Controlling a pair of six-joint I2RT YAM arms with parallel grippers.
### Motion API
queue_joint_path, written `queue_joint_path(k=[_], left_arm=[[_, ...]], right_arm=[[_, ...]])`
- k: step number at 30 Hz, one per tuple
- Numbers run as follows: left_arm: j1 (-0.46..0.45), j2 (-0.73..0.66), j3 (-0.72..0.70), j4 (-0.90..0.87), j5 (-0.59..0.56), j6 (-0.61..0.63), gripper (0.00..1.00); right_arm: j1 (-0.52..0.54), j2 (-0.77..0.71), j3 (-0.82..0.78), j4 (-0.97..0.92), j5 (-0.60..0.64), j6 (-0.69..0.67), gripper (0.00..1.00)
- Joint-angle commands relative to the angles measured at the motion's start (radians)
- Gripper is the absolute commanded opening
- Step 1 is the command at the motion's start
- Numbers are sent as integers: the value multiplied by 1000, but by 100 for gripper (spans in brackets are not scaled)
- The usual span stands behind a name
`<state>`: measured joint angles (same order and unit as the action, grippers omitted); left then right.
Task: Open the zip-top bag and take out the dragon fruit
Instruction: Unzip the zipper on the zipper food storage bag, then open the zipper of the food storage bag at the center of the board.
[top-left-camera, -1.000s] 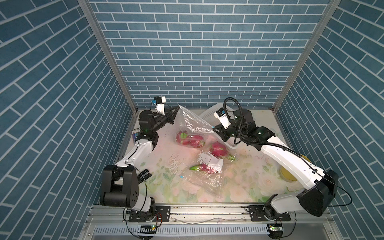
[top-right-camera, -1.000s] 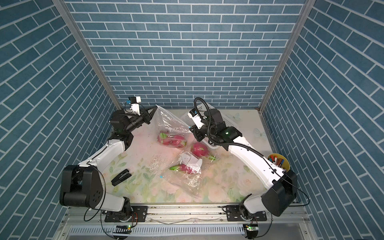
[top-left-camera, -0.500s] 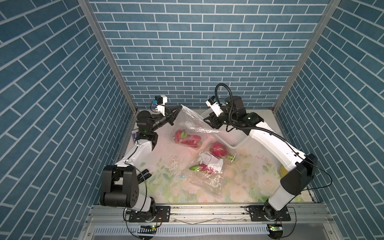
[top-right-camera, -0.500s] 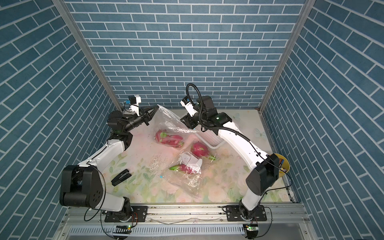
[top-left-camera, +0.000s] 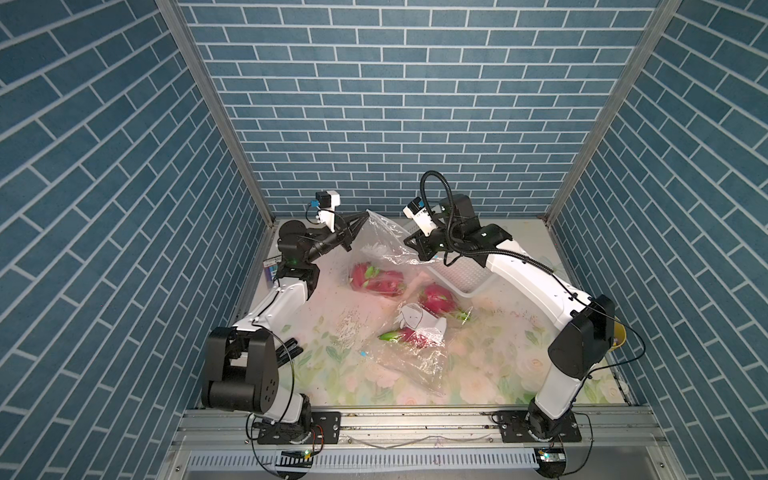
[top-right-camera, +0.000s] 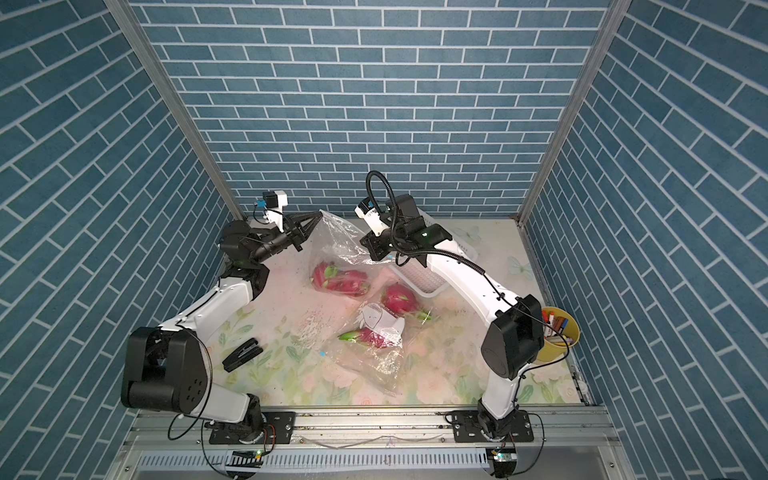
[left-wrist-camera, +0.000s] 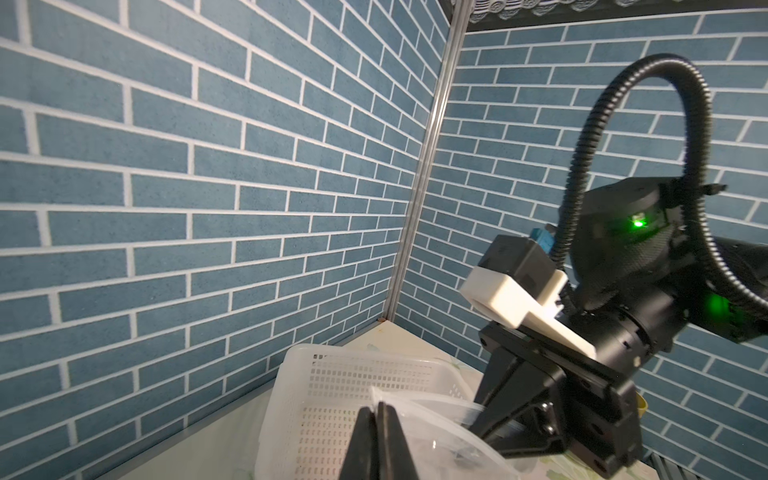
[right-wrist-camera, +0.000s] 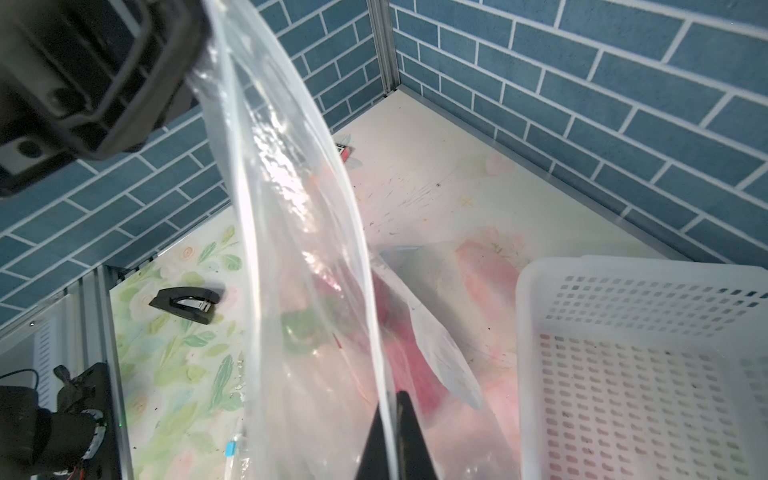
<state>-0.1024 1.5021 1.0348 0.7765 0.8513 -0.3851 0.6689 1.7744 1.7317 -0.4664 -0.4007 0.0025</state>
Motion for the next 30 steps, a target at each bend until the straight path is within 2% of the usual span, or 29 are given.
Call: queue_joint_path(k=[1,3,4,5,7,10,13,17,21,24,27,30], left_arm=[[-4,42,115,-147,-142,26,3],[-5,69,177,-270,-180,28,23],[-5,71,185,-306,-197,17,29],[-5,65,176,-319,-215,-2,35],[-5,24,125,-323,-258,-34,57],[-5,-78,13,-329,-349,-69,75],[-10,-188,-95,-336,-383,-140,86],[-65,-294,-200,-323,-403,-235,93],[-139,-347,-187,-447,-455,-253,95],[-161,-405,-185,-535,-509,-249,95],[-198,-440,-237,-497,-520,-328,95],[-247,-416,-264,-455,-529,-404,94]], right_arm=[[15,-18,7,43,-54,90,0],[36,-22,-1,67,12,134,0],[40,-22,-11,82,52,161,0],[41,-22,-19,99,74,183,0],[41,-17,-34,127,132,231,0],[41,-16,-61,173,196,280,0],[41,-14,-82,216,231,316,0],[41,-3,-94,256,224,346,0],[44,-1,-111,292,217,373,0],[44,-19,-139,316,252,386,0],[46,-34,-162,352,246,399,0],[51,-40,-173,371,233,407,0]])
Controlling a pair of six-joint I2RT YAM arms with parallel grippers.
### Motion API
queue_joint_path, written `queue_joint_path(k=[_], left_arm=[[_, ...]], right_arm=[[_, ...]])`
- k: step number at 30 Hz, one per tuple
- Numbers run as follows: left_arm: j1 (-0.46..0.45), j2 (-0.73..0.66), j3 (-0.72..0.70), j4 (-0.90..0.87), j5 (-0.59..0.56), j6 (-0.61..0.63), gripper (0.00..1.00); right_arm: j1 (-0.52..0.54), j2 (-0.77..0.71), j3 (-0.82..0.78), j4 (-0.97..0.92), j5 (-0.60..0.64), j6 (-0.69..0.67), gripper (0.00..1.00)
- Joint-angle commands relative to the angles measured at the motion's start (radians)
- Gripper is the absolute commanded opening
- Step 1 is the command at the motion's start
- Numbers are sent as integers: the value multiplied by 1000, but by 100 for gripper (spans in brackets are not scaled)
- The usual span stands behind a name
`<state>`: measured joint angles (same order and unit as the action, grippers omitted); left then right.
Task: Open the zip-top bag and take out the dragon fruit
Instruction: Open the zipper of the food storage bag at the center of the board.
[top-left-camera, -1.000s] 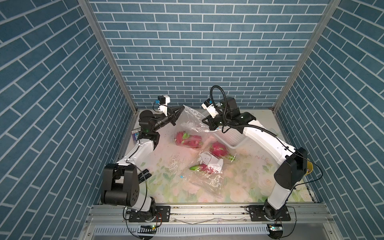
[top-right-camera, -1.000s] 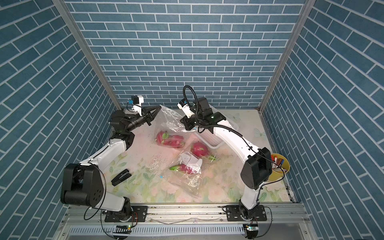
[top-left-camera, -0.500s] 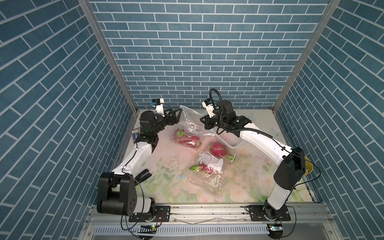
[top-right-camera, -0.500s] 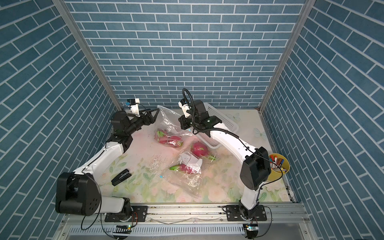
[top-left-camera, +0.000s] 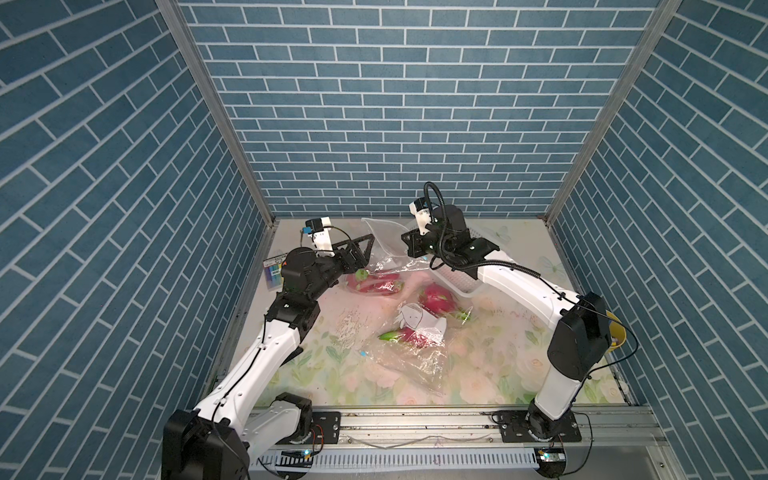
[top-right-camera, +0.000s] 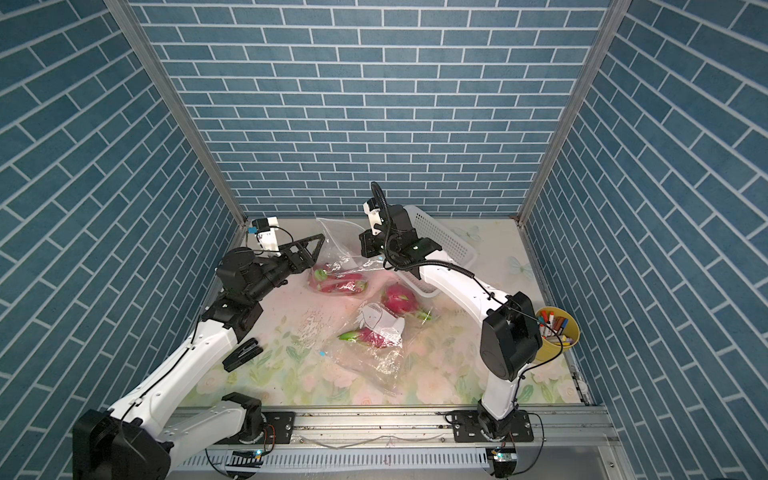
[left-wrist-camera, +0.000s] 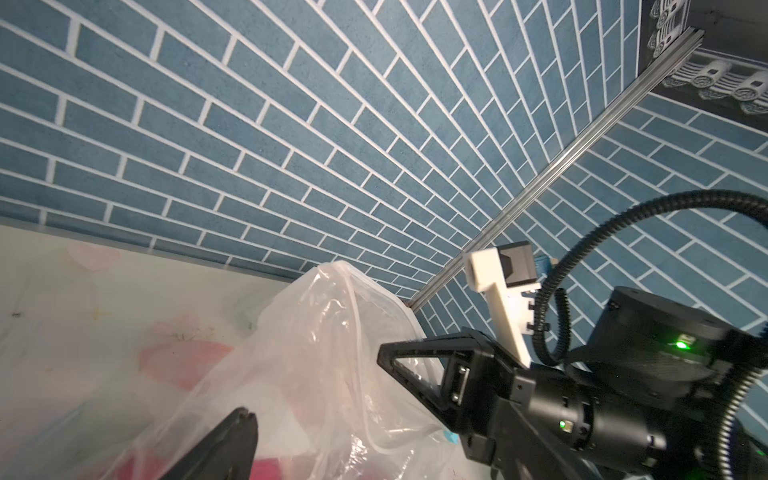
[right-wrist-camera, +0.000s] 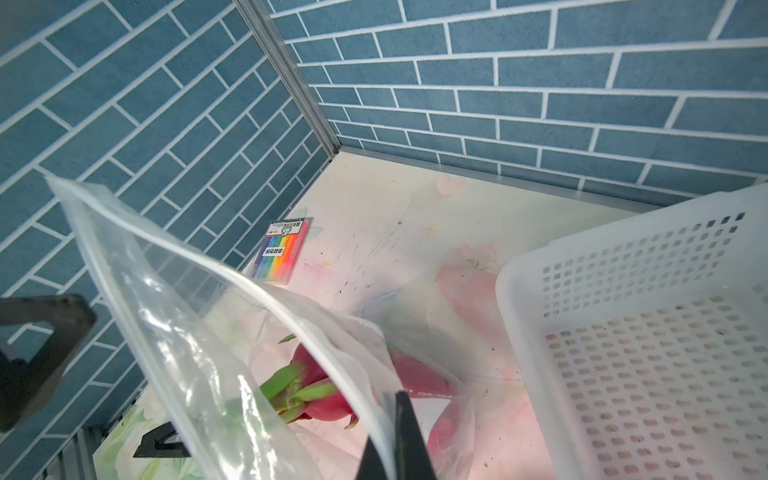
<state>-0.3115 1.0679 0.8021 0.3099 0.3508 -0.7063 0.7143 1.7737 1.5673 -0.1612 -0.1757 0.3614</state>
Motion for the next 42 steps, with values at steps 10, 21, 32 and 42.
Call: queue_joint_path(k=[10,21,32,42], left_arm=[[-84,172,-29,97,-10,-184,90],[-83,231,-34,130,-66,-145,49],[-60,188,-23,75,-166,-51,0],[107,-7,17,69,-137,66,0]], right_arm=[[28,-87,-57,112,-85,58,0],[45,-162,-173,193,-167,113,0],[45,-144,-164,174,-96,108,0],[36,-107,-107,146,27,204,0]])
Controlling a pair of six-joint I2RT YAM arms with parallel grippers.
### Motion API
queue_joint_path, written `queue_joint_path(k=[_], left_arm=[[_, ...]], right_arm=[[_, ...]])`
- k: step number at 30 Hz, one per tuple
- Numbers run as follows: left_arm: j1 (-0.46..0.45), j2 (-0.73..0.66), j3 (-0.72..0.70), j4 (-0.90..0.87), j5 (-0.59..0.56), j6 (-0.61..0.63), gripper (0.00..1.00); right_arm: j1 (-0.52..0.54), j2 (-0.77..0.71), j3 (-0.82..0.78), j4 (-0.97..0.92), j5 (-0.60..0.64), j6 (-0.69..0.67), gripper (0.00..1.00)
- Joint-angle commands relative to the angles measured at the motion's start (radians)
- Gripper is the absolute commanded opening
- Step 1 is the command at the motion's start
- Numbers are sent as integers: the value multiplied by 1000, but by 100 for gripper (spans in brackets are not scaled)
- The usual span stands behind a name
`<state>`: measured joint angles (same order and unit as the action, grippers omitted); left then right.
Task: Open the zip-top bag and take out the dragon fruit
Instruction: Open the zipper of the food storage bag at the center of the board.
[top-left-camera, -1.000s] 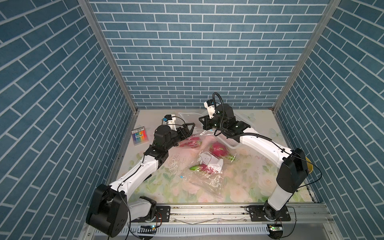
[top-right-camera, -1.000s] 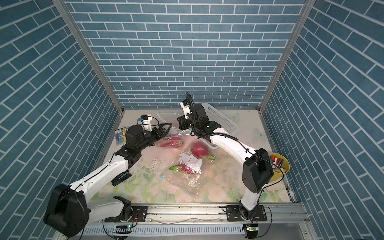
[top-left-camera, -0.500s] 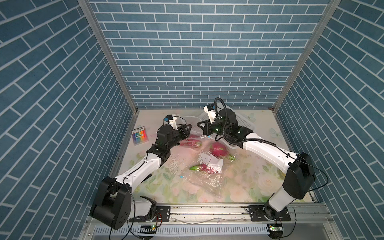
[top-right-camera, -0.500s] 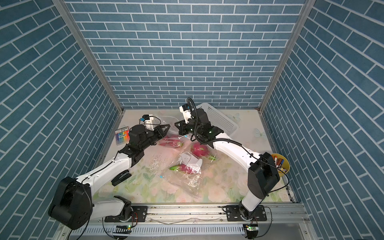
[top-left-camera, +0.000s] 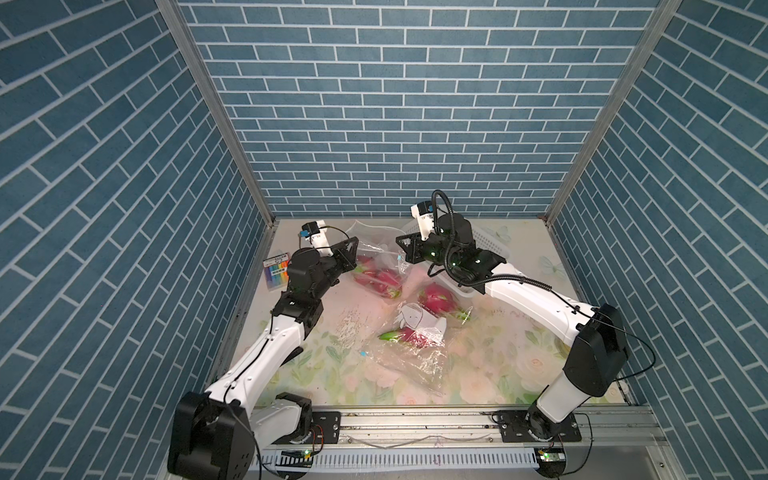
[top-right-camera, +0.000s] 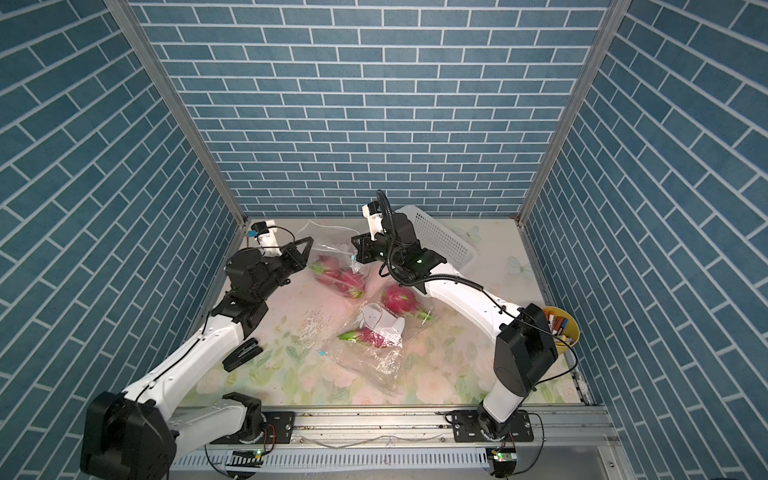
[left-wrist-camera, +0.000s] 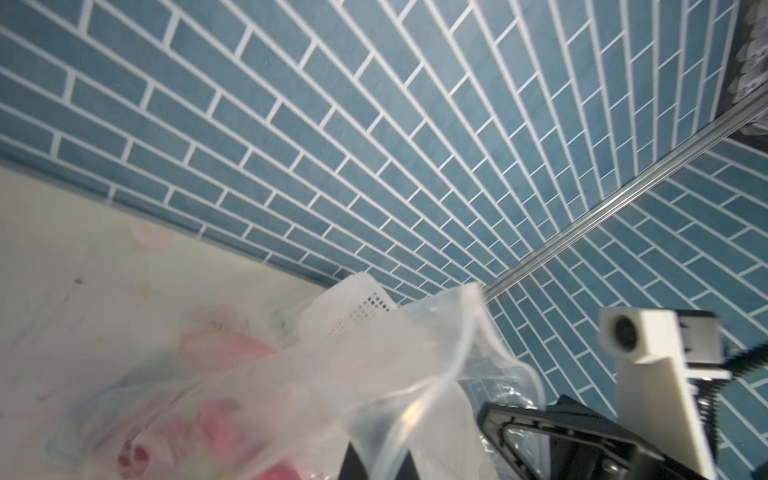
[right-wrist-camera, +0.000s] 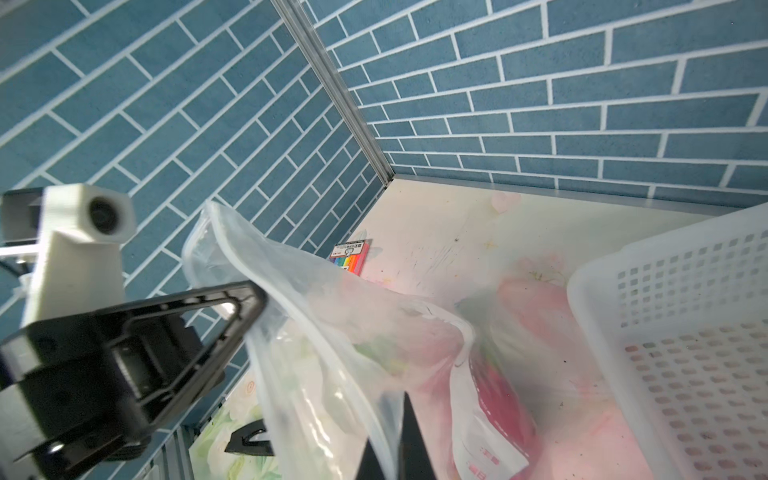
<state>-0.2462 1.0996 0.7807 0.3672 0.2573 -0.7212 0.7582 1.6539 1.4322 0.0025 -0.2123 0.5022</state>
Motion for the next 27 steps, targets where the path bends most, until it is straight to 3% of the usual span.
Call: queue_joint_path(k=[1,6,11,19,27], left_arm=[[46,-50,47,14,-49,95,0],[48,-39,101,18,-49,138,0],[51,3,151,63,-26,173,0],[7,165,148,147,327,93,0],[-76,177,173,19,434,119,0]], right_arm=[[-9,18,27,-13,59,85,0],[-8,46,8,31,25,196,0],[-14,36,-50,24,77,241,0],[-64,-43,-257,-17,119,308,0],[-97,-141,-296,-153,192,236,0]])
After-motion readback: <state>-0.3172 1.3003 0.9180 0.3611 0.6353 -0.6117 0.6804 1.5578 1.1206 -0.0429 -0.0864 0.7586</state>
